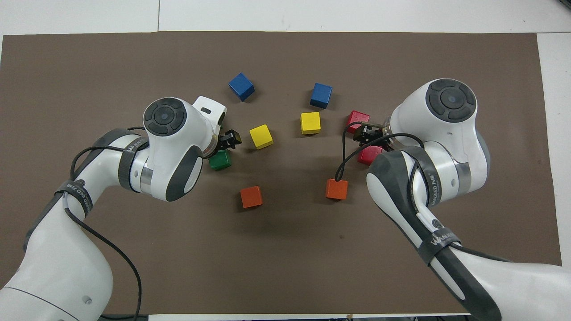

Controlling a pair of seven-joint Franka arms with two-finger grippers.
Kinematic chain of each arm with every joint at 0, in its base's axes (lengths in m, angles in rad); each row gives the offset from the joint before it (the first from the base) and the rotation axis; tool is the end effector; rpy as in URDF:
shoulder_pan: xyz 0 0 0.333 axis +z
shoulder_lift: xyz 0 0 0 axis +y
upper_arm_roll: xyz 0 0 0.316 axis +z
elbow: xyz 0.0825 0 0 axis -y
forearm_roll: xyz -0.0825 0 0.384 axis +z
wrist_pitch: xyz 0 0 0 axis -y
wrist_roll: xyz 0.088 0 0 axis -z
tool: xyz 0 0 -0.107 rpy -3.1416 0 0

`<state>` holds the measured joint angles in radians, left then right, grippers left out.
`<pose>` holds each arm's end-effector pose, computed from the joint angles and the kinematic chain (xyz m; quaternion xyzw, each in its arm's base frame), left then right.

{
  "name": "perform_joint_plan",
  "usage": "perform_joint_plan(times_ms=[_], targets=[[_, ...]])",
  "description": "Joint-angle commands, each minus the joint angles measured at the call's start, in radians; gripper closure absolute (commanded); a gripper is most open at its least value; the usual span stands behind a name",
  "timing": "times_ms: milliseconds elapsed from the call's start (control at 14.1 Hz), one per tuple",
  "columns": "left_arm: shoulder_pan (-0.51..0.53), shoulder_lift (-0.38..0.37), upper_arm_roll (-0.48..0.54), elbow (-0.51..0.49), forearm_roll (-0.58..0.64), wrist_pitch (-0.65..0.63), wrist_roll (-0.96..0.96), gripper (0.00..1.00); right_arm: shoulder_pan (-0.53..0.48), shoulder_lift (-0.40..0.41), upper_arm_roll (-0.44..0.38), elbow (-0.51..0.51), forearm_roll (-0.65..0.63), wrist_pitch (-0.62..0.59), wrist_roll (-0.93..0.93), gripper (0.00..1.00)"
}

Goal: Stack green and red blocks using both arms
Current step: 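Grasp the nearer green with the left gripper while the right gripper grasps red, then carry green outward with the left gripper while the right gripper carries red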

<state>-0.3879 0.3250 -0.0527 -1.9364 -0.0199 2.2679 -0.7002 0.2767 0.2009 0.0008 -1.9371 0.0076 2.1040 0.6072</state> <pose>0.5579 -0.2620 0.3189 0.9904 0.1371 -0.0058 0.0154 0.5735 0.1637 0.3795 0.9860 -0.1660 -0.0168 0.0043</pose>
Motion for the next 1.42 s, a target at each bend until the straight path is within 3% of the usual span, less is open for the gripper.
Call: perform_joint_plan(times_ms=[0, 212, 354, 496, 566, 991, 1274, 1345], targets=[[-0.023, -0.012, 0.016, -0.032, -0.009, 0.027, -0.025, 0.01, -0.016, -0.038, 0.008, -0.063, 0.002, 0.045, 0.037, 0.0], [-0.034, -0.017, 0.016, -0.049, -0.009, 0.042, -0.028, 0.02, -0.016, -0.026, 0.008, -0.071, 0.0, 0.077, 0.066, 0.0], [-0.032, -0.015, 0.016, -0.053, -0.009, 0.045, -0.028, 0.15, -0.016, -0.011, 0.008, -0.077, 0.0, 0.106, 0.065, 0.0], [-0.039, -0.014, 0.016, -0.059, -0.009, 0.044, -0.028, 0.52, -0.016, -0.005, 0.008, -0.101, -0.002, 0.158, 0.056, 0.0], [-0.051, -0.015, 0.017, -0.067, -0.005, 0.042, -0.019, 1.0, -0.013, 0.006, 0.008, -0.103, -0.002, 0.172, 0.055, 0.0], [-0.02, -0.04, 0.02, -0.05, 0.0, 0.022, -0.001, 1.0, -0.004, 0.057, 0.01, -0.109, -0.002, 0.229, 0.055, 0.0], [0.154, -0.144, 0.017, -0.047, 0.0, -0.097, 0.233, 1.0, -0.004, 0.081, 0.01, -0.117, -0.002, 0.274, 0.054, 0.0], [0.206, -0.156, 0.017, -0.049, 0.0, -0.117, 0.313, 1.0, -0.004, 0.081, 0.01, -0.117, -0.002, 0.274, 0.051, 0.11]])
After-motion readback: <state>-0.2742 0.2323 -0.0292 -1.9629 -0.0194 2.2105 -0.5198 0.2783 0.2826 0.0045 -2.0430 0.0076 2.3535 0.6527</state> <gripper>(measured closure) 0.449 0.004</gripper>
